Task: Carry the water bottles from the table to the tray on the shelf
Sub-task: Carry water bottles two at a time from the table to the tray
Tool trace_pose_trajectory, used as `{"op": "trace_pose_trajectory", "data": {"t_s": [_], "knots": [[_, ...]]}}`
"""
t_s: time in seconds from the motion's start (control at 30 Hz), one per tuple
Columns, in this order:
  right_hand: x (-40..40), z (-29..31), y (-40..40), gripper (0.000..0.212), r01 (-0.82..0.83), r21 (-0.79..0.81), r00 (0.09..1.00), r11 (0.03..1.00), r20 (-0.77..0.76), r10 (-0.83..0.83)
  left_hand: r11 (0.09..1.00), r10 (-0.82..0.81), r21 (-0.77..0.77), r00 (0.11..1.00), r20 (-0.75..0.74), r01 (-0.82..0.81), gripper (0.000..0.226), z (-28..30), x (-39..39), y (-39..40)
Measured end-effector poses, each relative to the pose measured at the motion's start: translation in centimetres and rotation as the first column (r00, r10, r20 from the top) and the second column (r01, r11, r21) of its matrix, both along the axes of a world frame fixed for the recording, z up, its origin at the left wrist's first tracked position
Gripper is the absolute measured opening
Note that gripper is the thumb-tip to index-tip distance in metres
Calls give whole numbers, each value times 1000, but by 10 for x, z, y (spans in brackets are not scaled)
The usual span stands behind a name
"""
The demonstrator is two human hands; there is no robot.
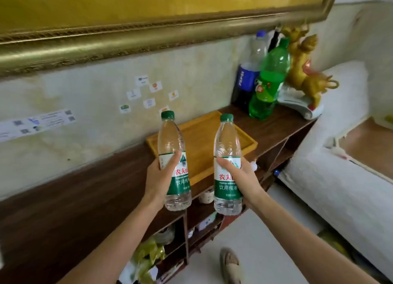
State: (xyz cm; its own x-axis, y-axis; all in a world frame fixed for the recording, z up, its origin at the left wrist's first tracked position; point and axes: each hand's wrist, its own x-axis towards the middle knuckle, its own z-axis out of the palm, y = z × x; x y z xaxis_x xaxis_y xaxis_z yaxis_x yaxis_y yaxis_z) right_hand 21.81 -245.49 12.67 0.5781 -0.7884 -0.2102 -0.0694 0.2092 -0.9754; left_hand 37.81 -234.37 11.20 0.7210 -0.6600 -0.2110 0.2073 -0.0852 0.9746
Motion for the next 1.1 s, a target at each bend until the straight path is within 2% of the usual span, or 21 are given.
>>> {"op": "trace_pose_trajectory", "data": {"t_s": [0.2,0.3,0.43,0.53,0.63,0.87,0.97,1.1], "knots": [[69,-3,-103,42,-274,-21,961,961,-51,273,954,298,4,951,87,-299,19,3,37,-73],[105,-1,-140,45,-363,-39,931,931,-47,361,919,393,-4,912,114,-395,19,6,52,-100],[150,-3,-170,53,-433,-111,901,894,-44,431,889,456,-28,876,158,-457,39,7,77,-120],[178,-2,-179,61,-499,-227,866,836,-109,488,895,440,-15,875,199,-447,53,4,99,-126],[199,-7,-185,69,-510,-293,860,809,-144,490,913,395,7,887,239,-409,54,1,113,-130],[215,-26,-190,70,-509,-285,861,812,-157,484,944,303,44,914,272,-326,56,-24,125,-132],[214,-32,-190,70,-538,-310,843,784,-191,503,956,259,66,925,277,-287,60,-33,129,-125],[211,-41,-195,75,-605,-321,795,729,-282,536,948,150,212,922,357,-237,72,-37,132,-118]]}}
